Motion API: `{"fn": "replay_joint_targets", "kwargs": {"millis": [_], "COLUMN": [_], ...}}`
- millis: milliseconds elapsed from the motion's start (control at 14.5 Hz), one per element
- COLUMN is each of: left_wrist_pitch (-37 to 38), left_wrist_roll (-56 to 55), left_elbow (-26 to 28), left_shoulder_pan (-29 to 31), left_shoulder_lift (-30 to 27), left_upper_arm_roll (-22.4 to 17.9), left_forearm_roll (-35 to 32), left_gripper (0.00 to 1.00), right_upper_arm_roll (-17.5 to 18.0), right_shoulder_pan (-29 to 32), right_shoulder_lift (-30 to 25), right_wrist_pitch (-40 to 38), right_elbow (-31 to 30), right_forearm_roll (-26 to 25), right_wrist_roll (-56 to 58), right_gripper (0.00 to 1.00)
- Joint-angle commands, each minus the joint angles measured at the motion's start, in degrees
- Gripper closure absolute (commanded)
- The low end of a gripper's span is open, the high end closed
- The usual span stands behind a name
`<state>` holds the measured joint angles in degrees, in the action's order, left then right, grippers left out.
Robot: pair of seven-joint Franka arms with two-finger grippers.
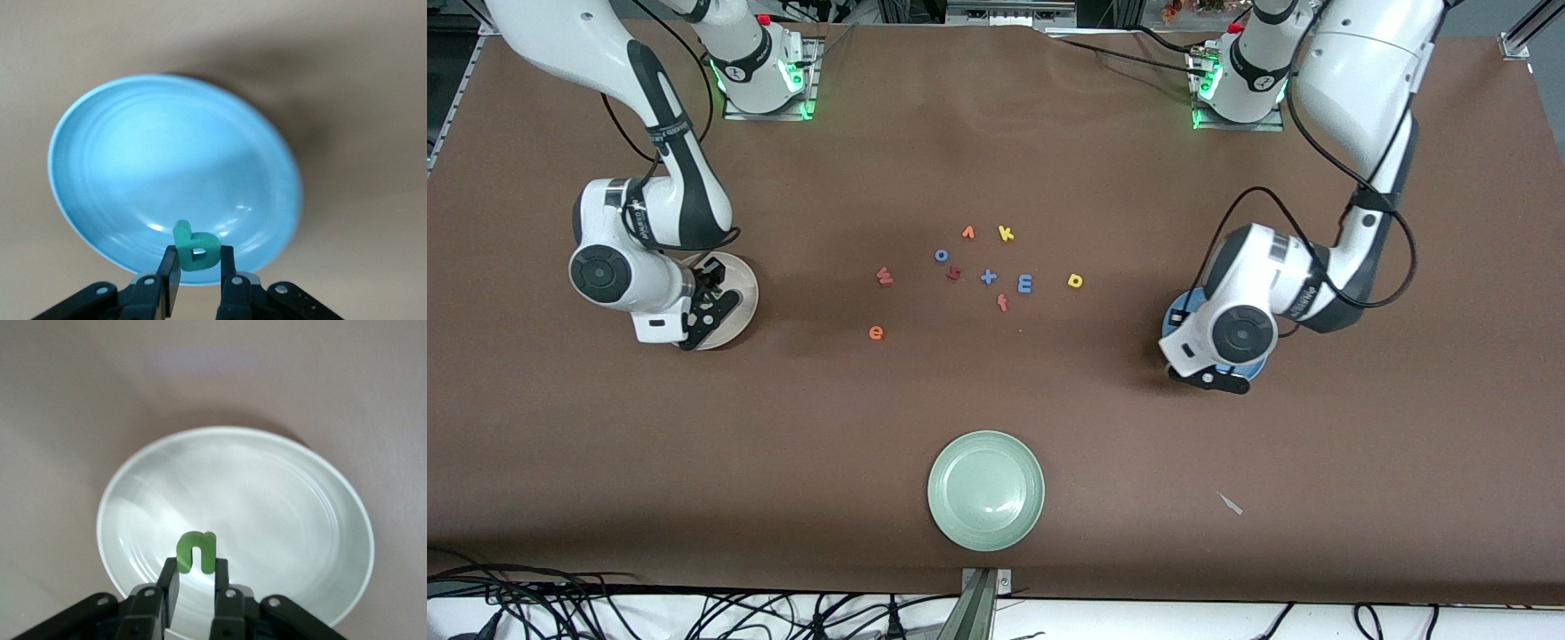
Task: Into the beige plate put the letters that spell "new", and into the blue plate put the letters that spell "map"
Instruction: 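Drop the n on the white plate while the left gripper drops b on blue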
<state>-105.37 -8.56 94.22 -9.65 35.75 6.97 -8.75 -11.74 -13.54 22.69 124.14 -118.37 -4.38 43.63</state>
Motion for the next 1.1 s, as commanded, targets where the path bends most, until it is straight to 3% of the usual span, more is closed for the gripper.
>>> {"fn": "replay_joint_targets", "kwargs": {"millis": [0,69,276,414,690,1036], "left_wrist_pitch": [-5.0,-4.9,-2.0,-1.6,-2.5,-9.8], "left_wrist_roll": [1.4,1.3,0.9,-2.2,-15.0,-16.8], "left_elbow": [4.7,4.7,4.0,3.9,4.5,4.9], "left_shoulder_pan": [0.9,0.9,0.4,0.2,-0.5,-3.8], "left_shoulder_lift": [-0.8,-0.9,-2.1,-3.8,-3.2,-0.4], "left_upper_arm_roll": [0.6,0.7,1.5,5.1,12.5,15.1], "left_forearm_roll": [-1.4,-1.4,-0.7,-0.4,-0.6,-0.3], "left_gripper": [0.12,0.00,0.00,0.00,0.00,0.00], "right_upper_arm_roll": [-0.3,-0.3,0.4,1.0,6.4,15.9], "right_shoulder_pan": [0.4,0.4,-0.3,-2.8,-3.3,-3.4], "right_shoulder_lift": [-0.5,-1.0,-1.2,-1.3,-1.9,-2.6], "right_wrist_pitch": [-1.7,-1.7,-1.7,-1.8,-1.7,0.0], "right_elbow": [-0.1,-0.1,1.2,2.2,2.5,2.4], "right_forearm_roll": [0.8,2.2,6.3,6.4,6.4,6.4], "right_wrist_roll": [-0.3,-0.4,-4.5,-12.2,-24.0,-42.9], "right_gripper": [0.00,0.00,0.00,0.00,0.00,0.00]}}
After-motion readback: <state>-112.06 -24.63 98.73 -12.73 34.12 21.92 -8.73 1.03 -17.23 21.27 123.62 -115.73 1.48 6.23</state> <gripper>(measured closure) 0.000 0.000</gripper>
